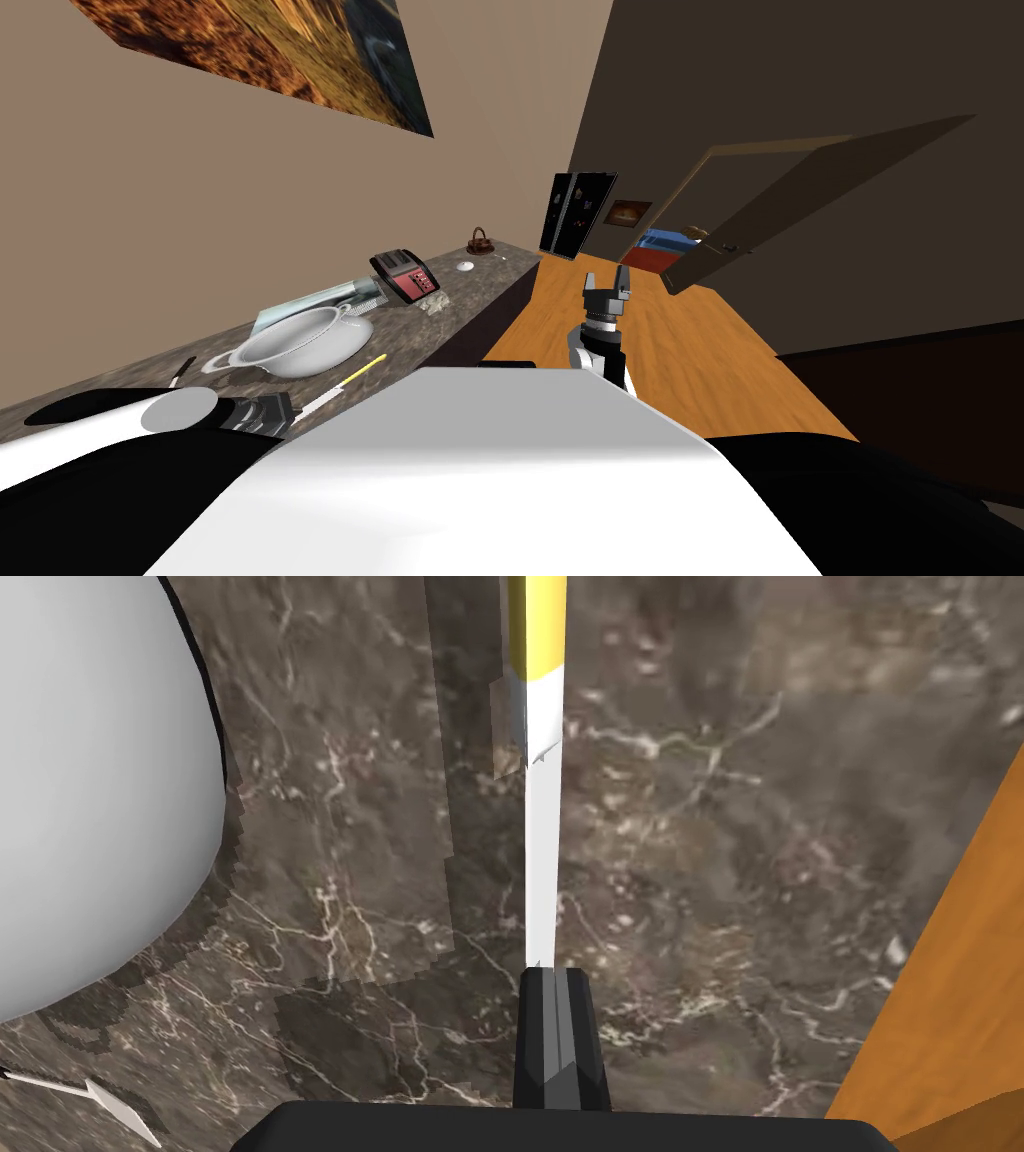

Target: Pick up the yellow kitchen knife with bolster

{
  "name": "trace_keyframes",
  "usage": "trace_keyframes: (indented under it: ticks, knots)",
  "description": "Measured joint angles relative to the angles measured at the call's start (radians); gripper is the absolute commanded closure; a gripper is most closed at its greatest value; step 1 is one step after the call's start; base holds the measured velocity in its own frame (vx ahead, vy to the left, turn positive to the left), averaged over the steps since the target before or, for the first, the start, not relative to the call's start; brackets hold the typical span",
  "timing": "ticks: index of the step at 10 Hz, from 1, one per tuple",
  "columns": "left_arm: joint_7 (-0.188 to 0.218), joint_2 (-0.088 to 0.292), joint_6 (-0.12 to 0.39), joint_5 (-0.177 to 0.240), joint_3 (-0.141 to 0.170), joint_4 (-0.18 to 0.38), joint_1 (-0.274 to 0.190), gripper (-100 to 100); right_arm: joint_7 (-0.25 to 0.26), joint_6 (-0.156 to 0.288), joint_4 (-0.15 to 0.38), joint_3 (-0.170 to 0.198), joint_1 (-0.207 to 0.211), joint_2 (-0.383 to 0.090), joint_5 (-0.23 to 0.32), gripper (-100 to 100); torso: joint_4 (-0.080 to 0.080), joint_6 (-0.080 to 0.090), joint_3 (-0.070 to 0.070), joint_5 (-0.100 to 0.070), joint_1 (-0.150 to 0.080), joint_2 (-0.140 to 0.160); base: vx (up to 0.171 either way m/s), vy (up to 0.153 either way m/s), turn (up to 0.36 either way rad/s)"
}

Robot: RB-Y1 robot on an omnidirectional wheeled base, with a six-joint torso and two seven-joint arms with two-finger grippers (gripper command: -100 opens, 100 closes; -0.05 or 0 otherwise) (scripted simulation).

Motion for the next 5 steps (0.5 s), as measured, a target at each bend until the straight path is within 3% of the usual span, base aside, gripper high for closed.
trace_keyframes:
  ticks: [5]
  knots:
    - [0.032,0.010,0.080,0.053,0.006,0.020,0.010,-100,0.000,0.000,0.000,0.000,0.000,0.000,0.000,0,0.000,0.000,0.000,0.001,0.003,0.000,-0.004,0.032,-0.119]
